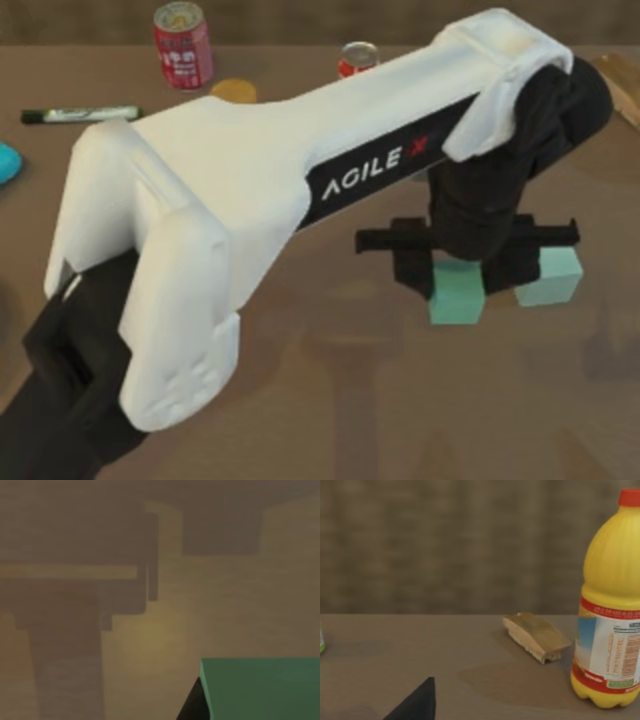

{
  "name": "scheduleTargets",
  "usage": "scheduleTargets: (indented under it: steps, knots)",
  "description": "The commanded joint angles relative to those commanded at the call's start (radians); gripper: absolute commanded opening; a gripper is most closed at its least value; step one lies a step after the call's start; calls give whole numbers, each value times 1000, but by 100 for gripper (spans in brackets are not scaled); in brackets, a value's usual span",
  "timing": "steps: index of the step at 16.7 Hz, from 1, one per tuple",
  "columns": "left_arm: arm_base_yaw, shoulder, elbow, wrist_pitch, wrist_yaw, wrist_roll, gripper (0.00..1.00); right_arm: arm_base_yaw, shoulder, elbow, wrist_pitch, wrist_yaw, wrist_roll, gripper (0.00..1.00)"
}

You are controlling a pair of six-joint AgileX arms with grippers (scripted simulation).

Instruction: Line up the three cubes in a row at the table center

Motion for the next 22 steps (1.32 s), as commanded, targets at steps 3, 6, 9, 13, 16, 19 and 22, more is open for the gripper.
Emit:
scheduleTargets:
  steps: [3,6,9,13,16,19,22]
  knots:
    - [3,-5,-5,6,1,3,0,0,0,0,0,0,0,100]
    - [3,-3,-76,77,0,3,0,0,0,0,0,0,0,100]
    - [1,5,-198,208,0,0,0,0,0,0,0,0,0,100]
    - [-1,11,-258,269,0,-1,0,0,0,0,0,0,0,100]
    - [-1,11,-258,269,0,-1,8,0,0,0,0,0,0,100]
    - [-1,11,-258,269,0,-1,30,0,0,0,0,0,0,100]
    - [-1,11,-258,269,0,-1,53,0,0,0,0,0,0,100]
